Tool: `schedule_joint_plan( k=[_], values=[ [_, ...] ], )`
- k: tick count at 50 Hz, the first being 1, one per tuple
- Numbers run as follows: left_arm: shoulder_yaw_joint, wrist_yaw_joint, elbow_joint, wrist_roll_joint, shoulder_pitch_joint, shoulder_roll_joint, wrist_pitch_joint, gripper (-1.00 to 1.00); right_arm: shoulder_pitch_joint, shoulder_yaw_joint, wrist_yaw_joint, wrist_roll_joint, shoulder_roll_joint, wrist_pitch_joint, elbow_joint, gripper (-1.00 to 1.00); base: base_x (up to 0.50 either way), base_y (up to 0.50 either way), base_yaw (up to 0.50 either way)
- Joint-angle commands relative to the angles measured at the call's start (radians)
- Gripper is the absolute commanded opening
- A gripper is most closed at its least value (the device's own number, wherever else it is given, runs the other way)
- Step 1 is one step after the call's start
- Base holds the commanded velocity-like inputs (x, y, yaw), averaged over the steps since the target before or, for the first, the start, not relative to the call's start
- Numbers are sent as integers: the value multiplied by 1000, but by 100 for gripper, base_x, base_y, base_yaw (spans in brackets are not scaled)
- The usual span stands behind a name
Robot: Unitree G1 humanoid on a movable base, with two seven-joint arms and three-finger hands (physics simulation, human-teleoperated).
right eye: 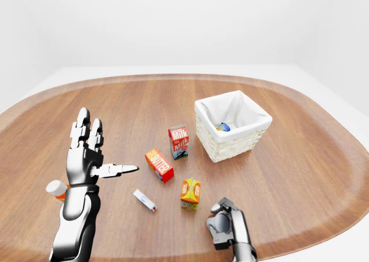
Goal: Pick up the alphabet soup and the tomato sauce, and put them in the basket.
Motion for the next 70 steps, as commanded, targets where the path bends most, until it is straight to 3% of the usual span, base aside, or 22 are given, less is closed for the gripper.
schedule_joint_plan(
  k=[1,15,40,70],
  values=[
    [2,-13,12,1,6,3,0,100,124,-30,41,33,33,0,-228,-100,0,0,0],
    [2,-14,12,1,6,3,0,100,261,-97,145,100,135,0,-436,-100,0,0,0],
    [2,-14,12,1,6,3,0,100,319,-147,220,123,241,0,-516,-100,0,0,0],
    [2,-14,12,1,6,3,-1,100,329,-104,215,78,242,0,-794,-100,0,0,0]
  ],
)
